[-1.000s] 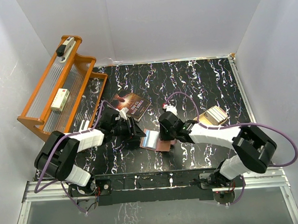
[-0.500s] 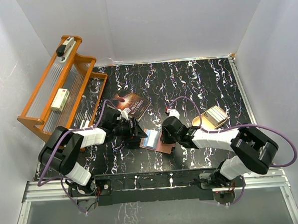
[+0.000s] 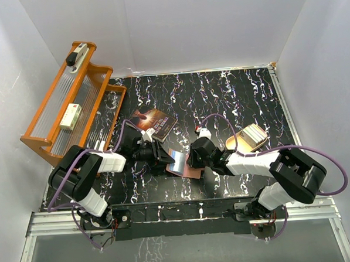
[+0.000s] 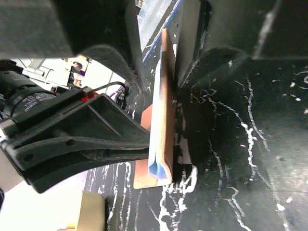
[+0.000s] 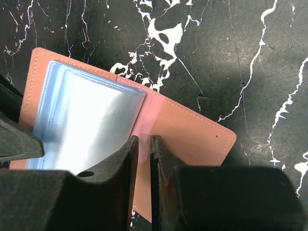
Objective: Put the credit cards into the card holder
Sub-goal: Open the card holder at the center of the board.
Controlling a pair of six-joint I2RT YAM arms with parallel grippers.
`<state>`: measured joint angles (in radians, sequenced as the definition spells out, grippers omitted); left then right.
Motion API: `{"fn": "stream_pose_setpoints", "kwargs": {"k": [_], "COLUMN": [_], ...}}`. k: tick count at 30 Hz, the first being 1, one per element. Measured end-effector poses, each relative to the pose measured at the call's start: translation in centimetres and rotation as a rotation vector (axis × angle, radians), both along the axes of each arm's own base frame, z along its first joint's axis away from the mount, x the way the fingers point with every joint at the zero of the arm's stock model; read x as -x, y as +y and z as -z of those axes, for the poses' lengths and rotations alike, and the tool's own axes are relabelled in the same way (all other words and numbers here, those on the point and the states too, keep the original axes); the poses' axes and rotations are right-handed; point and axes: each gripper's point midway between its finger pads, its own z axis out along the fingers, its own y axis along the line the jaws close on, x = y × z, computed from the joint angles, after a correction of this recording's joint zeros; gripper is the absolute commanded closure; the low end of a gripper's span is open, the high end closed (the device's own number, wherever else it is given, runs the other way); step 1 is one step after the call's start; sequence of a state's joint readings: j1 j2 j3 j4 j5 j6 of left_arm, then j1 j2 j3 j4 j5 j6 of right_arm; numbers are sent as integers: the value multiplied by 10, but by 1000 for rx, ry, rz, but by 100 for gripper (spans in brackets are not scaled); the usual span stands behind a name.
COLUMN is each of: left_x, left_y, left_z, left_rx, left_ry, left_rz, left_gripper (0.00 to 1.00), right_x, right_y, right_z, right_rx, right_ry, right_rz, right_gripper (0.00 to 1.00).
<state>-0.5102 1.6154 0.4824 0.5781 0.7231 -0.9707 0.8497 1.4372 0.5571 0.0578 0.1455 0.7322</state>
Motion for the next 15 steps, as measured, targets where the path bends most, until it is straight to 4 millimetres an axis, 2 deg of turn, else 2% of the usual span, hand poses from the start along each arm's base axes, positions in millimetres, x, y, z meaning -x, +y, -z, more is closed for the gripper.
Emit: {"fn": "stream_pose_setpoints", "kwargs": {"k": [6, 8, 10, 13, 15], "left_x": [-1, -1, -1, 0, 0], "left_y": [-1, -1, -1, -1, 0], "left_z": [-16, -17, -16, -15, -13], "left_rx": [18, 19, 17, 11, -4], "left_ry": [-56, -56, -53, -49, -54], "left_rz": [2, 3, 2, 2, -2], "left_gripper": [92, 95, 95, 82, 78], "right_x": [0, 1, 1, 1, 1], "right_y": [1, 1, 1, 2, 2], "right_z": [0, 0, -1, -1, -1], "right_rx": [-12, -15, -19, -29, -34], "right_ry": [-5, -7, -9, -13, -14], "right_rz": [-5, -8, -12, -18, -23], "right_gripper": [84, 84, 84, 84, 84]}}
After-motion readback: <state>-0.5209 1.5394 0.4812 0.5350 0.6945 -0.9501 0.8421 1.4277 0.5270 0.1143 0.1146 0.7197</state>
